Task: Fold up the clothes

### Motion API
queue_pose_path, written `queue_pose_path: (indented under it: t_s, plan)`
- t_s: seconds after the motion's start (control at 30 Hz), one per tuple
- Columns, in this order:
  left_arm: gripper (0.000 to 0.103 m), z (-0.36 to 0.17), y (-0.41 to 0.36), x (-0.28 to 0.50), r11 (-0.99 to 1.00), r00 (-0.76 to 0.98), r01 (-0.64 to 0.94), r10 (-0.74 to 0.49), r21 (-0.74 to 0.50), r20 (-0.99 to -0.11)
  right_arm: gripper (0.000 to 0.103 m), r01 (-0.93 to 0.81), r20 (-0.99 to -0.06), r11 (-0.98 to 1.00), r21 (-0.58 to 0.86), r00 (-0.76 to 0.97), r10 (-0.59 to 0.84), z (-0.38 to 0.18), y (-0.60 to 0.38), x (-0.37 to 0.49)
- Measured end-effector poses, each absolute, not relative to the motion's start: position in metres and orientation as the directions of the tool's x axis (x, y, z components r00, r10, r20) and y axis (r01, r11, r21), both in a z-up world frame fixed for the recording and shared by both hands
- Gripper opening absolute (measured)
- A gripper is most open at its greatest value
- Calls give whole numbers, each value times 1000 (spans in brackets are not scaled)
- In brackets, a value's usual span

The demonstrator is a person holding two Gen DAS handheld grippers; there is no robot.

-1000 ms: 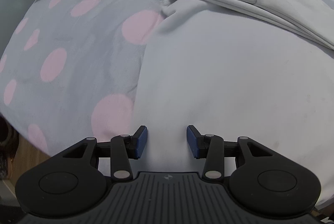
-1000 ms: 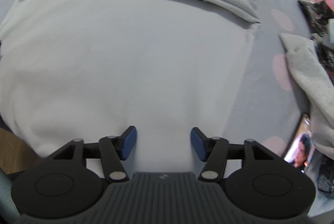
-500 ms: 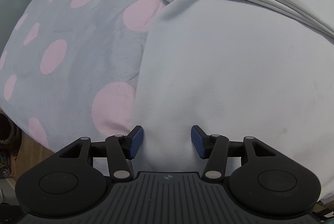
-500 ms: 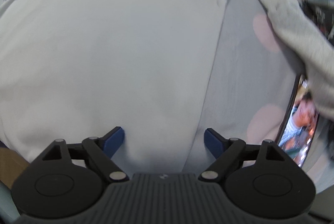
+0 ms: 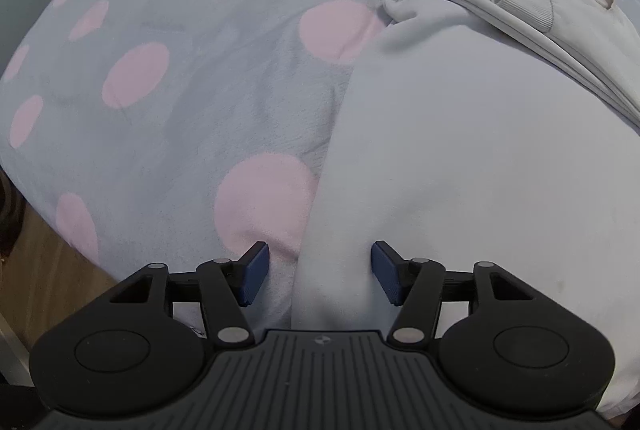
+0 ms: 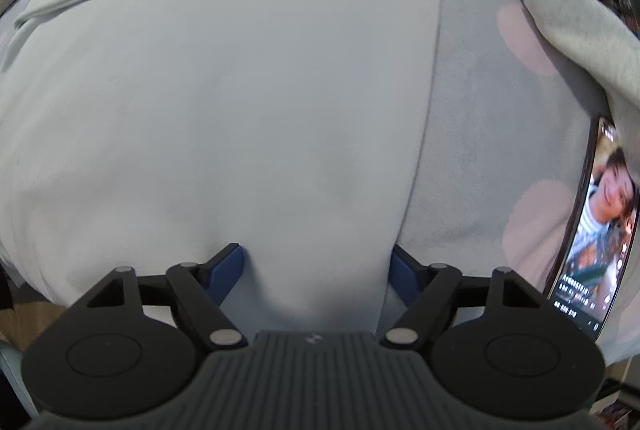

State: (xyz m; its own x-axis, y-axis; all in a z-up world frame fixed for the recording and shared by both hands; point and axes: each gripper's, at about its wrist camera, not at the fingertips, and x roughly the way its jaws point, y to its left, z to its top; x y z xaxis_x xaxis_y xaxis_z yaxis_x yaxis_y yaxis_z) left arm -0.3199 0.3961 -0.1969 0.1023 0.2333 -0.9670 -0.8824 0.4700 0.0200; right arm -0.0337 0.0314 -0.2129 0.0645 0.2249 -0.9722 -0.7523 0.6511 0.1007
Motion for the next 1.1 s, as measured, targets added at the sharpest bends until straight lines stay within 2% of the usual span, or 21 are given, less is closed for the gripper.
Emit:
queue_pose_path:
  t_s: [0.07,0.1,0.17,0.2,0.27,0.3,0.33,0.37,0.63,0.83,1.1]
  plan:
    - [44,-198,395,-316,486,111,-874,222,11,-969,58,-756,-970,647,97,73,230,-211,31,-33]
    - [33,-199,394,-314,496,114,-868,218,9,-969,54,-762,-969,640,98,74,237,-209,31,-34]
    - [28,-199,391,-309,519,119,-854,211,9,-970,43,-776,-966,624,94,80,245,-205,34,-41]
    - [21,-199,389,-307,530,121,-848,210,9,-970,40,-783,-965,616,86,87,246,-204,35,-42]
    - [15,-198,386,-303,549,124,-836,211,13,-970,24,-795,-963,603,67,106,247,-202,35,-45]
    - [9,-198,384,-303,555,127,-831,212,13,-969,20,-800,-962,598,57,117,247,-201,36,-46]
    - [6,-197,382,-303,561,130,-828,213,12,-968,12,-804,-960,593,47,127,249,-199,37,-47]
    - [5,-197,381,-303,565,133,-825,216,13,-967,10,-807,-958,589,40,136,251,-199,40,-48]
    - [4,-170,378,-313,548,252,-833,255,-75,-934,8,-827,-918,561,-41,254,306,-185,52,-50]
    - [4,-143,390,-317,538,381,-825,308,-170,-872,8,-792,-863,608,-46,339,376,-158,38,-41]
    - [4,-120,407,-313,524,464,-825,412,-213,-784,8,-743,-778,661,-102,474,413,-143,57,-20]
